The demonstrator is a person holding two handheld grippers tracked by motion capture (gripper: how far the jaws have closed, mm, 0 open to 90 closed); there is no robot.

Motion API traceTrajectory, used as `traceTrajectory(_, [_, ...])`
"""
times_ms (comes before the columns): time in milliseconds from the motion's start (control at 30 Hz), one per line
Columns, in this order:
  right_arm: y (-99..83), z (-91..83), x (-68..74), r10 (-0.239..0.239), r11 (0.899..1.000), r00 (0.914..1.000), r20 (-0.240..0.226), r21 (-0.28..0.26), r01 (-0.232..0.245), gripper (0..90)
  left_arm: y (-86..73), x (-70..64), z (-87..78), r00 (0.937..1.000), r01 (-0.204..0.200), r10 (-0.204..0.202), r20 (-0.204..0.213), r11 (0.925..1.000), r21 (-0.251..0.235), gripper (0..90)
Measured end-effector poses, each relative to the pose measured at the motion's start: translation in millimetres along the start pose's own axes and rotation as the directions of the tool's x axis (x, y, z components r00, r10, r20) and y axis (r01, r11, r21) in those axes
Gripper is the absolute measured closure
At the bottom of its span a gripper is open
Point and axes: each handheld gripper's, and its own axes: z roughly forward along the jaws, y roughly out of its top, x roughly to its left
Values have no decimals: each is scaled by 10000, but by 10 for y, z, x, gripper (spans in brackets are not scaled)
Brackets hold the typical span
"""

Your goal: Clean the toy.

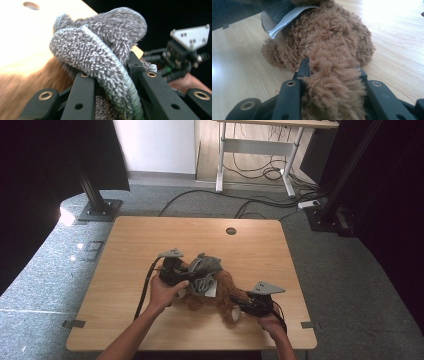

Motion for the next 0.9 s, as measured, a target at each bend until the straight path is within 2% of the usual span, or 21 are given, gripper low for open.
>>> traceTrajectory(100, [-10,4,4,-38,10000,10000,-15,24,38,631,123,-62,207,9999,-145,145,9,9993,340,726])
traceTrajectory(133, [-10,4,4,-38,10000,10000,-15,24,38,631,123,-62,207,9999,-145,145,9,9993,340,725])
traceTrajectory(167, [-16,9,-2,11,10000,10000,5,30,-11,632,132,-107,367,9997,-235,237,-26,9973,699,725])
traceTrajectory(233, [-20,8,-5,32,10000,10000,5,40,-32,632,99,-141,488,9995,-304,307,-15,9947,978,725])
traceTrajectory(300, [-20,9,-1,15,10000,10000,1,50,-15,632,22,-203,611,9973,-692,722,-166,9880,1384,726])
traceTrajectory(400, [-23,12,5,30,10000,10000,-15,54,-30,632,-86,-262,696,9917,-1173,1247,-309,9771,1772,730])
traceTrajectory(433, [-25,12,6,52,10000,10000,-53,80,-51,632,-110,-272,703,9892,-1326,1416,-372,9743,1819,731])
traceTrajectory(467, [-26,13,4,25,10000,10000,-79,93,-24,632,-110,-272,703,9892,-1326,1416,-372,9743,1819,732])
traceTrajectory(600, [-29,9,-3,73,10000,9999,-111,44,-72,634,-138,-267,632,9821,-1634,1772,-638,9700,1799,738])
traceTrajectory(667, [-33,1,-8,64,10000,9999,-140,38,-63,635,-144,-257,606,9804,-1671,1822,-749,9704,1742,741])
traceTrajectory(767, [-42,-10,-19,146,9999,9997,-202,38,-145,637,-132,-136,426,9767,-1524,1693,-1317,9798,1293,743])
traceTrajectory(900, [-44,-10,-28,96,10000,9996,-270,8,-96,638,-125,110,216,9756,-984,1173,-1858,9893,1080,744])
